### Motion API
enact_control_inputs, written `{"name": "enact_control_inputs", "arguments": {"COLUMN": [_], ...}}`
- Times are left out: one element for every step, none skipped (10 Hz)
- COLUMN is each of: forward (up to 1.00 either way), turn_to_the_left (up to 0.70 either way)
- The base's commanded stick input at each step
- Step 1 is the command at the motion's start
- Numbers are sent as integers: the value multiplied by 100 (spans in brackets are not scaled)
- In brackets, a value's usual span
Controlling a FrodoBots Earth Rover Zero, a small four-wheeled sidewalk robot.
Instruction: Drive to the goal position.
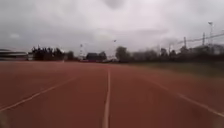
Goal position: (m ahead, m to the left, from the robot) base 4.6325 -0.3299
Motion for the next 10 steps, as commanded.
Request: {"name": "enact_control_inputs", "arguments": {"forward": [70, 70, 70, 70, 70, 70, 70, 70, 70, 70], "turn_to_the_left": [0, 0, 0, 0, 0, -13, -32, -35, -35, -35]}}
